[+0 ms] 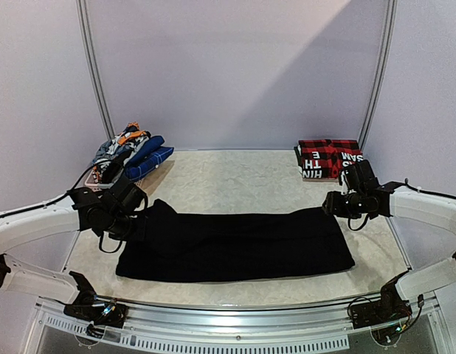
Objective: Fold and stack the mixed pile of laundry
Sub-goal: Rotate the rectangle-folded T-shirt at the center of the board.
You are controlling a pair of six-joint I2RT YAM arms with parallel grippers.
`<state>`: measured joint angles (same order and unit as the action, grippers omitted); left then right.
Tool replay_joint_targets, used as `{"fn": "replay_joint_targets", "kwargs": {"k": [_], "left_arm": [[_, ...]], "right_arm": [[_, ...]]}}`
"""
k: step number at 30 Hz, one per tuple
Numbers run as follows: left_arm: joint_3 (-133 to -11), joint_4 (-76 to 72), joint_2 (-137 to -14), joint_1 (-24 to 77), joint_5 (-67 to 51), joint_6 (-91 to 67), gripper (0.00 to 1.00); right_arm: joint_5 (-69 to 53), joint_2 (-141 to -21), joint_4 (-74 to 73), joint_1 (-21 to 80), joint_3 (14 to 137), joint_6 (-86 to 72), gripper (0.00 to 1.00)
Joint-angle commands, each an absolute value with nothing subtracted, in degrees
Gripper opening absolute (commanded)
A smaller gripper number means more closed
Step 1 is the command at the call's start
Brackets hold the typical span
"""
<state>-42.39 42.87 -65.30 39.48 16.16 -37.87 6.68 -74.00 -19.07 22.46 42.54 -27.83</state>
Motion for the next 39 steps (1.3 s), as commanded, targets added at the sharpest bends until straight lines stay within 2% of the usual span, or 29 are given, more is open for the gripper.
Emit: {"fn": "replay_joint_targets", "kwargs": {"k": [1,11,24,27,30,35,37,39], "left_arm": [[-44.44,48.14,-65.26,40.96,17.10,-39.31,0.00],[-44.76,49.97,-64.95,41.92,17.03,-39.92,0.00],[-48.30,53.12,-68.58,45.98,10.47,-44.12,0.01],[-49.42,52.99,-71.74,46.87,6.60,-42.80,0.08],[-50.15,50.81,-72.08,46.94,10.33,-41.75,0.16],[-51.70,42.71,-71.47,46.39,15.31,-38.49,0.50],[-53.31,41.35,-73.56,45.52,16.50,-36.71,0.53],[-54.37,39.33,-76.16,44.13,18.49,-35.11,0.51]], "right_arm": [[6.55,-73.24,-18.63,22.68,41.67,-28.00,0.59],[6.86,-73.03,-18.69,22.68,41.40,-28.00,0.59],[7.85,-73.37,-19.28,22.68,41.83,-27.80,0.59],[8.16,-74.10,-19.02,22.66,41.97,-27.78,0.59],[7.67,-75.44,-18.81,22.64,42.74,-27.93,0.59],[6.87,-77.33,-19.05,22.68,45.43,-27.93,0.60],[6.49,-78.38,-19.01,22.67,46.49,-28.01,0.60],[5.78,-79.67,-18.84,22.68,47.84,-28.08,0.60]]}}
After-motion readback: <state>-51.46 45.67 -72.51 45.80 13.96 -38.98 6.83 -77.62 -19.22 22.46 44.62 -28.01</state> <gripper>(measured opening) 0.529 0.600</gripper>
